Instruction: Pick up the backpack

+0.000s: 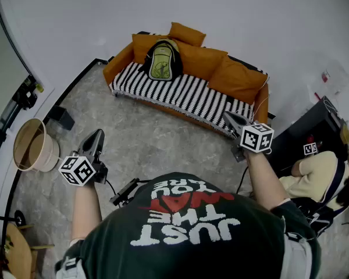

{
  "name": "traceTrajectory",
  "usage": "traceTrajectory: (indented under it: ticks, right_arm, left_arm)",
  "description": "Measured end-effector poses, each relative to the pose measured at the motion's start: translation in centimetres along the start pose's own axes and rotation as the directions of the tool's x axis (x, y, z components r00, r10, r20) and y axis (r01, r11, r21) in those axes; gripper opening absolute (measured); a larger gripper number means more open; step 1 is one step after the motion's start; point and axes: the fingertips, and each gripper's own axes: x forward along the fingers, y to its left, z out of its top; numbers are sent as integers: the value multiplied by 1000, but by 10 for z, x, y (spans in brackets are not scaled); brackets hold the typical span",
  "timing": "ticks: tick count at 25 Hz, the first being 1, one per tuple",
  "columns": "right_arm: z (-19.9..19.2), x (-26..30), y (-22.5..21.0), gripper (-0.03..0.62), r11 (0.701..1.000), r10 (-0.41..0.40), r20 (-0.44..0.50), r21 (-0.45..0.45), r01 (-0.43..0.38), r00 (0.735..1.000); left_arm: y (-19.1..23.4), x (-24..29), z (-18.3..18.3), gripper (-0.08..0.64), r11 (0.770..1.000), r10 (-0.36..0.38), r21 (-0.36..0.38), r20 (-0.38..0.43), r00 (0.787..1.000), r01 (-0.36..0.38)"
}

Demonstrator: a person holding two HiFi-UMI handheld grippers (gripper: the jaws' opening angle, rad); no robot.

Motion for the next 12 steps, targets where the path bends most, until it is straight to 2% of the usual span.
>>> traceTrajectory:
  ticks: [12]
  right_arm:
    - [8,6,-12,29,999,39,-10,0,-39,999]
  left_arm:
    - [-19,10,-3,8,1000,17,-18,-8,1000,-17]
